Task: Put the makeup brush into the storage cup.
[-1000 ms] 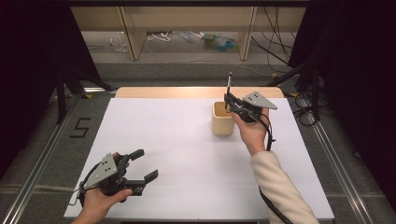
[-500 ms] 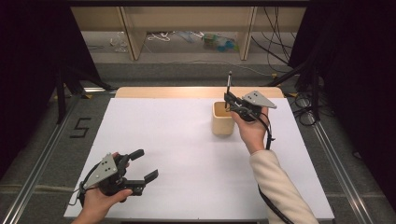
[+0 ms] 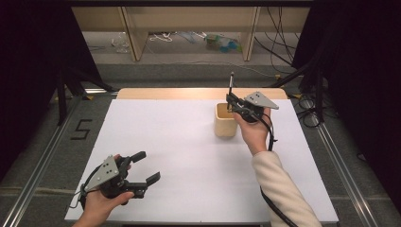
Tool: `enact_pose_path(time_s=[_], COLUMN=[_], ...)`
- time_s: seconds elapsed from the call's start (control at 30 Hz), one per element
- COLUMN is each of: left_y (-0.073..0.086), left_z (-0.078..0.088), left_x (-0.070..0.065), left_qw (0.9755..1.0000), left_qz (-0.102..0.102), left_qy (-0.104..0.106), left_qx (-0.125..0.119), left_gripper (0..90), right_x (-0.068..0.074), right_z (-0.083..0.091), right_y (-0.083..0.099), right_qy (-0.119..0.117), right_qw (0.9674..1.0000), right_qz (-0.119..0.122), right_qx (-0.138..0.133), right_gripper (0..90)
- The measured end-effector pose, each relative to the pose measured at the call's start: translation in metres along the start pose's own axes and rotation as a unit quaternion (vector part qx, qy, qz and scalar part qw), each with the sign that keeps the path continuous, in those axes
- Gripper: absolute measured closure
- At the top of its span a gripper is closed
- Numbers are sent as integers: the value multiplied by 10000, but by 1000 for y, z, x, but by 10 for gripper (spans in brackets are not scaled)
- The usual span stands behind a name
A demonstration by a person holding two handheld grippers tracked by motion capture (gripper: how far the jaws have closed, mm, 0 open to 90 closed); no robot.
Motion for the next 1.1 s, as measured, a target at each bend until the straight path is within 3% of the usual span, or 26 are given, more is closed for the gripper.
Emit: enact_pose_path(time_s=[0.07, 0.1, 1.1], left_y=[0, 0, 1], left_z=[0, 0, 0], left_x=[0, 0, 0], left_qw=[10000, 10000, 10000], left_qz=[-3, -1, 38], left_qy=[-2, 0, -26], left_qx=[4, 8, 15], left_gripper=[125, 125, 126], right_x=[-1, 0, -3], right_z=[-2, -1, -10], right_y=[0, 0, 5], right_qy=[23, 16, 60], right_qw=[10000, 10000, 10000], right_qz=[14, 9, -3], right_qx=[-90, 1, 24], right_gripper=[841, 841, 841])
Point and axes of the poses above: each handheld gripper's, and its own axes: z roughly backward along the jaws, y roughly out of its underside, x roughly to its left, the point moved 5 cm from there along -z, roughly forward along the jaws, and after that the axes turned 4 degrees about -y, right-handed, at the moved point
